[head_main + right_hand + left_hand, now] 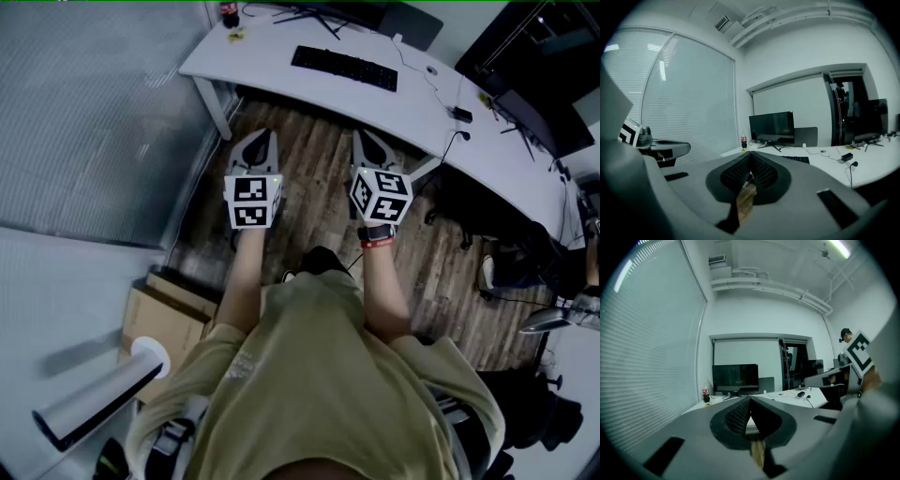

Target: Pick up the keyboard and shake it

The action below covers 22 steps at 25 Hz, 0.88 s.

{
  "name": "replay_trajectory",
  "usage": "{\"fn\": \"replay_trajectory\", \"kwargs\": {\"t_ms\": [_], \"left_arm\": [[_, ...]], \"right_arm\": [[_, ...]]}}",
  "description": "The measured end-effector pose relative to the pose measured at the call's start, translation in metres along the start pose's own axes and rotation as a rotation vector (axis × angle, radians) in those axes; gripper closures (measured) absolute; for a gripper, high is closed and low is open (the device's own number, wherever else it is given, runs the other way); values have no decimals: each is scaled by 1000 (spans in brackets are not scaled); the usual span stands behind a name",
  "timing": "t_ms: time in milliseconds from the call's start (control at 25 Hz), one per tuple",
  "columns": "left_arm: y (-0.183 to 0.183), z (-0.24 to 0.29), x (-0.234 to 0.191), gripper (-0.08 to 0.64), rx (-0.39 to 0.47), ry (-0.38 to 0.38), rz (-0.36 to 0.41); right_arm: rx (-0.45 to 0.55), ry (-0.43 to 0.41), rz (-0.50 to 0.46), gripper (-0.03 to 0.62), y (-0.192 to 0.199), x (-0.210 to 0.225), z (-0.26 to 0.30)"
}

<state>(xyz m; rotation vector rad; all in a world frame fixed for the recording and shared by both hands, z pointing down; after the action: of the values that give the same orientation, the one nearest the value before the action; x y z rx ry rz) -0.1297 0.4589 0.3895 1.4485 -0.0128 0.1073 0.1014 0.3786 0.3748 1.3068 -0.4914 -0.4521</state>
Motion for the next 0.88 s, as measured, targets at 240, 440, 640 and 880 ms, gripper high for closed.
{"fn": "replay_trajectory", "kwargs": {"t_ms": [240, 440, 640, 880], "left_arm": [[9, 1, -20, 541, -31, -9, -15], [20, 26, -38, 541, -46, -9, -44], [11, 81, -44, 541, -40, 25, -26], [-17, 156, -53, 541, -19, 50, 0]], "right_arm": [[-57, 0, 47, 574, 10, -9, 15], [-82, -18, 67, 574, 13, -11, 48], [-83, -22, 91, 574, 6, 11, 97], [-49, -73, 92, 574, -33, 41, 165]]}}
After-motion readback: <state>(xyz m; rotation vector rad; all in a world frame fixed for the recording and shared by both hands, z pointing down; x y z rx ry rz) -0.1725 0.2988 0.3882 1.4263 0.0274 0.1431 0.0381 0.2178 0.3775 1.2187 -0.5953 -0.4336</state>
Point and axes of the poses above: the fingertips, and each gripper's own axes: z forward along the fingers, x to its right, y out of its underside, the point moved 10 cm from there along -z, backward along the fingers, and after that the axes turned 2 degrees about z, right-handed, at the moved point
